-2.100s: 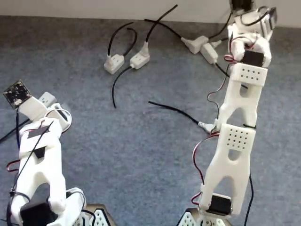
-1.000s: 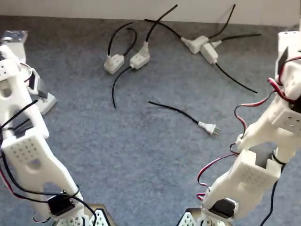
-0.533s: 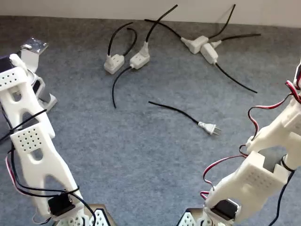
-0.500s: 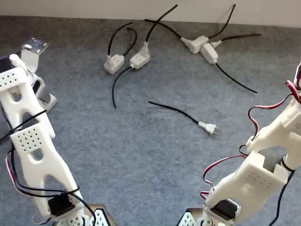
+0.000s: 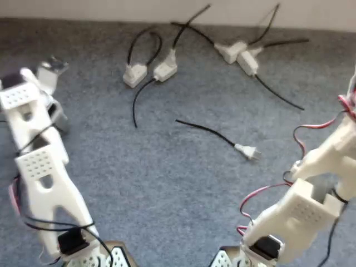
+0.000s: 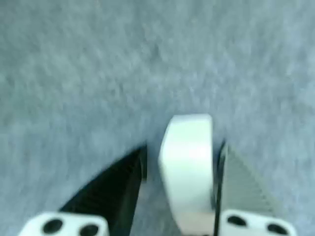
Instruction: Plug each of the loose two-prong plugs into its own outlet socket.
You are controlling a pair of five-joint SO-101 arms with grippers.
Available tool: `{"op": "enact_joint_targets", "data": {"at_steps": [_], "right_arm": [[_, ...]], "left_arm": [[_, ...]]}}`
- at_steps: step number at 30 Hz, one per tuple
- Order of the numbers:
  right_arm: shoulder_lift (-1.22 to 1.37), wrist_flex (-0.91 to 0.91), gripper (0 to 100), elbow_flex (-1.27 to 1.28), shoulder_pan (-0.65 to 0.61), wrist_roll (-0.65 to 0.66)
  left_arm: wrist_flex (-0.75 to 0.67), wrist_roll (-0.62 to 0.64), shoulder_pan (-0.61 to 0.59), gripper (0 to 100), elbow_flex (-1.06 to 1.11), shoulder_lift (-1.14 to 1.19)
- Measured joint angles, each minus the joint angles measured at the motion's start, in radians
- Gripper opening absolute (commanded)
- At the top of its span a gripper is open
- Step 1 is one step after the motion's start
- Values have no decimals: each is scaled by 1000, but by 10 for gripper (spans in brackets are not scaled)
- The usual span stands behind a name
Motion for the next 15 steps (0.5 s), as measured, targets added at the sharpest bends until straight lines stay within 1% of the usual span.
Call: {"op": "enact_joint_targets", "data": {"at_steps": [4,6,10,11,13,15], "right_arm": [[0,0,346,0,0,0],[0,0,346,0,0,0],[0,0,346,-2,0,0],[0,0,346,-2,0,0],[0,0,346,-2,0,0],[0,0,346,-2,0,0]], "left_arm": [[0,-2,20,216,72,-8],[0,-2,29,164,92,-8],[3,0,43,18,100,-8],[9,0,51,2,104,-9],[11,-3,55,18,110,-18],[12,-3,57,12,112,-48]]}}
